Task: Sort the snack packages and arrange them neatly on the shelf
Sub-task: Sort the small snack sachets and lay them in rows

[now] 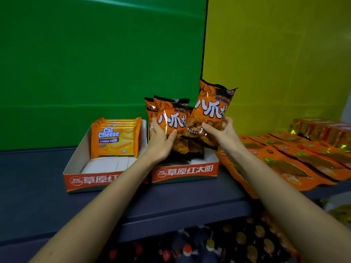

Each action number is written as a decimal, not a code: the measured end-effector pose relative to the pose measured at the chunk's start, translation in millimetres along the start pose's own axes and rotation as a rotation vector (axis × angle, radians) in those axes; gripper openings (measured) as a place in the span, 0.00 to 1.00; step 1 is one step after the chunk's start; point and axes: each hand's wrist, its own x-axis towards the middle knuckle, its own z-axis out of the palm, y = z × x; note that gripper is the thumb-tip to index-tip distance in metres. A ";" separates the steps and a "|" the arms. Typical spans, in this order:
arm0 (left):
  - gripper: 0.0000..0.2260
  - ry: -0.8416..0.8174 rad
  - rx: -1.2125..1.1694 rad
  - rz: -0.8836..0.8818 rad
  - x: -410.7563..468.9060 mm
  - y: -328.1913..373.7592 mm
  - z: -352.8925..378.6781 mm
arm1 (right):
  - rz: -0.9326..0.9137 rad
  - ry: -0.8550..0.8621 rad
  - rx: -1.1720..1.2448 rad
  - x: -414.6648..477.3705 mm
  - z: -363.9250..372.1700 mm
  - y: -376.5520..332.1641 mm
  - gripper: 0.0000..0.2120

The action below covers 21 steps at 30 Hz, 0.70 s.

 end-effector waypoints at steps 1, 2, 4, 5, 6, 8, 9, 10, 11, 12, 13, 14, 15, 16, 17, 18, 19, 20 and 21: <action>0.36 -0.001 0.024 -0.005 0.6 -0.9 0.1 | 0.001 -0.009 0.009 1.1 0.1 1.1 0.38; 0.36 -0.001 0.063 -0.009 1.4 -1.8 -0.8 | 0.004 -0.019 0.019 2.0 0.0 1.9 0.38; 0.34 -0.009 0.177 -0.031 3.2 -3.1 -6.8 | 0.020 -0.050 0.030 3.2 0.2 4.6 0.38; 0.34 -0.014 0.238 -0.049 4.1 -4.1 -11.1 | 0.027 -0.068 0.030 3.3 0.5 5.9 0.39; 0.34 -0.016 0.296 -0.068 4.6 -5.1 -15.8 | 0.031 -0.082 0.026 3.2 0.8 6.8 0.39; 0.38 -0.023 0.373 -0.115 4.6 -8.0 -23.9 | 0.040 -0.115 0.017 3.3 2.0 8.6 0.39; 0.40 -0.026 0.394 -0.130 4.1 -10.1 -26.9 | 0.047 -0.136 0.014 3.9 3.1 10.0 0.39; 0.41 -0.029 0.412 -0.140 3.2 -11.6 -28.5 | 0.057 -0.163 0.007 4.7 4.7 10.8 0.39; 0.41 -0.031 0.426 -0.151 2.5 -13.9 -29.5 | 0.070 -0.192 -0.008 4.8 6.4 11.1 0.39; 0.41 -0.028 0.437 -0.161 1.8 -15.8 -29.8 | 0.082 -0.221 -0.041 4.8 7.8 11.2 0.39; 0.41 -0.021 0.437 -0.174 1.6 -17.3 -29.9 | 0.094 -0.248 -0.097 4.6 8.2 11.5 0.39; 0.41 -0.010 0.429 -0.184 1.1 -18.2 -30.0 | 0.106 -0.272 -0.166 4.8 7.5 11.9 0.39; 0.40 0.005 0.416 -0.189 0.4 -18.4 -29.7 | 0.118 -0.286 -0.232 4.9 5.9 12.3 0.39; 0.39 0.023 0.407 -0.187 -0.4 -18.5 -29.2 | 0.127 -0.287 -0.281 5.0 3.7 12.5 0.40; 0.38 0.036 0.402 -0.182 -1.3 -18.2 -28.7 | 0.133 -0.278 -0.313 4.9 1.5 13.3 0.40; 0.37 0.044 0.400 -0.172 -2.1 -17.7 -28.2 | 0.132 -0.266 -0.343 4.7 -0.1 14.1 0.40; 0.37 0.043 0.391 -0.161 -1.9 -18.4 -27.7 | 0.122 -0.255 -0.382 3.4 -0.5 14.1 0.39; 0.38 0.040 0.385 -0.150 -1.8 -18.6 -27.4 | 0.112 -0.245 -0.435 1.8 0.3 14.1 0.38; 0.40 0.038 0.381 -0.147 -1.5 -19.1 -27.8 | 0.096 -0.230 -0.496 0.9 2.1 14.8 0.37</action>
